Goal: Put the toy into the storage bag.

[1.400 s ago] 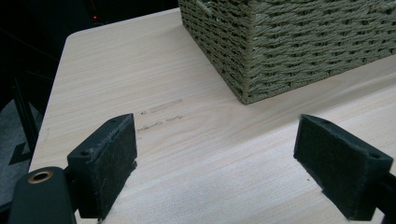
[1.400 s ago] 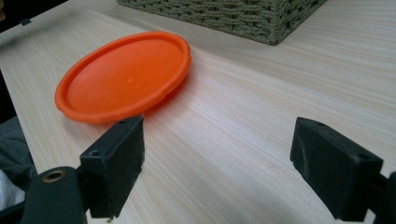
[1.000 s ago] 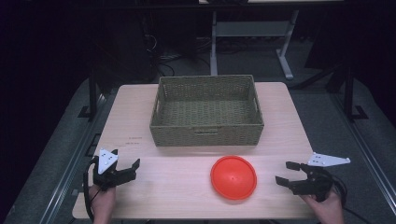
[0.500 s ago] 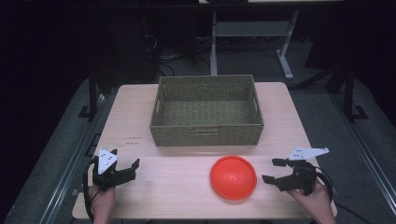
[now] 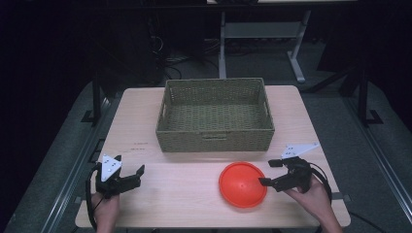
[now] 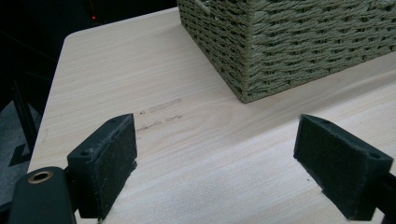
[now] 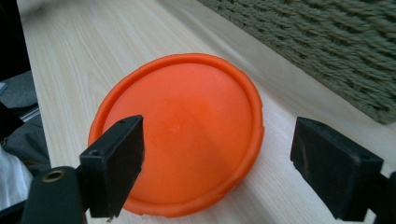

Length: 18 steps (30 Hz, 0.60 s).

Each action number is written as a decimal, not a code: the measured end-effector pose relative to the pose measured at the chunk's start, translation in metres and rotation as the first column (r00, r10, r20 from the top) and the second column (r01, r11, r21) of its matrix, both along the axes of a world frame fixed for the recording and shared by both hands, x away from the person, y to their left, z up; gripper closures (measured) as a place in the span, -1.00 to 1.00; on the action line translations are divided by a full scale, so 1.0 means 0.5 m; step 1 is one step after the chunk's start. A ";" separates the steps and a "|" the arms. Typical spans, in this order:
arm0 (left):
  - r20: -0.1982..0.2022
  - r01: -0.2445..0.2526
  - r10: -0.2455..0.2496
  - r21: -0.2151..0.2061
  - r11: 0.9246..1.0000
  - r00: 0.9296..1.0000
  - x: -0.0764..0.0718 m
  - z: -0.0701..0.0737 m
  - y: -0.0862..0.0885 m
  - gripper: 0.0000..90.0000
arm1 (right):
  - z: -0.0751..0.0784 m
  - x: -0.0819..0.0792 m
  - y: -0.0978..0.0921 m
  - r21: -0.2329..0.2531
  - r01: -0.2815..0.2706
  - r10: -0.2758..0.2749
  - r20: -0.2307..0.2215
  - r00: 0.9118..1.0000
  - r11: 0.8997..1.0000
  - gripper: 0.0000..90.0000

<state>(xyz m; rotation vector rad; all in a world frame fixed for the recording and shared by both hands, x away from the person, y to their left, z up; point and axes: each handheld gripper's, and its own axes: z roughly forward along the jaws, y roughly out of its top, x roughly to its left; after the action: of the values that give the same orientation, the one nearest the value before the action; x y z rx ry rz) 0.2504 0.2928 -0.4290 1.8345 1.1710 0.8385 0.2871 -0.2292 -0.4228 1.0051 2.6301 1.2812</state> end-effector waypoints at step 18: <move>0.002 0.020 -0.020 0.011 1.000 1.000 0.001 0.000 -0.008 -0.72 | -0.040 0.032 0.037 -0.113 0.048 -0.058 -0.087 0.995 0.992 -0.34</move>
<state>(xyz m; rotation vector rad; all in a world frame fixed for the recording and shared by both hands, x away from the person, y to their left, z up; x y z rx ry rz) 0.2509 0.2887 -0.4292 1.8509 1.1475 0.8364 0.3033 -0.2108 -0.4430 1.1327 2.6858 1.0913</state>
